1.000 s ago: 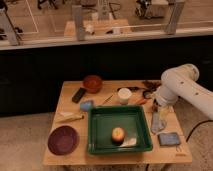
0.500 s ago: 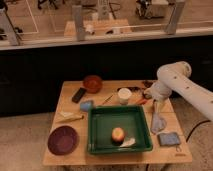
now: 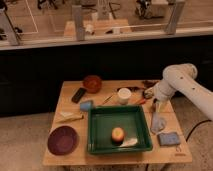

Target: Place pepper in purple bowl

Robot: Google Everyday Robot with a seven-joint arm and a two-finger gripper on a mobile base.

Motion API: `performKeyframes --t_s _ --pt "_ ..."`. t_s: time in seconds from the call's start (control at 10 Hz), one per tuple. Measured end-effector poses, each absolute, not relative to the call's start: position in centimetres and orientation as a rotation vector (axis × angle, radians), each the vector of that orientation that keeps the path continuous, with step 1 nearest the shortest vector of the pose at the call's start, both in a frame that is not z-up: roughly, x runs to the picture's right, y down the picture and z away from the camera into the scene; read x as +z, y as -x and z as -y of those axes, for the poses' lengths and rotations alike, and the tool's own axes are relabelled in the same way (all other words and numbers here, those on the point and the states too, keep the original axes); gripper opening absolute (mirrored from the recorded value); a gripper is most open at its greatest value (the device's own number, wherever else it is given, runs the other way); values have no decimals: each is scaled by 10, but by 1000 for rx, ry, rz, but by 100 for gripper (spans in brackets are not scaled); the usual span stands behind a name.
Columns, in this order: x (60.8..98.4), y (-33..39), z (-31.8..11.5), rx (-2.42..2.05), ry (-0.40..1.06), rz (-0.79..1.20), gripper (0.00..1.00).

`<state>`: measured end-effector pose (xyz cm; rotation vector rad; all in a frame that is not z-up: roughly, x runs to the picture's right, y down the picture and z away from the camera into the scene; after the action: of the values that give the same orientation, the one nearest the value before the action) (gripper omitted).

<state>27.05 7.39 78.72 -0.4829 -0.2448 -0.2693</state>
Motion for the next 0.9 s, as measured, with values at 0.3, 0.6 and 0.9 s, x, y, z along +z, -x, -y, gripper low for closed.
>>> performKeyframes --t_s 0.3,0.6,0.9 --pt "802 -262 -70 -270 516 256 80" --pt "809 -255 -65 -260 534 253 80" --pt "814 -255 -61 -255 541 224 80"
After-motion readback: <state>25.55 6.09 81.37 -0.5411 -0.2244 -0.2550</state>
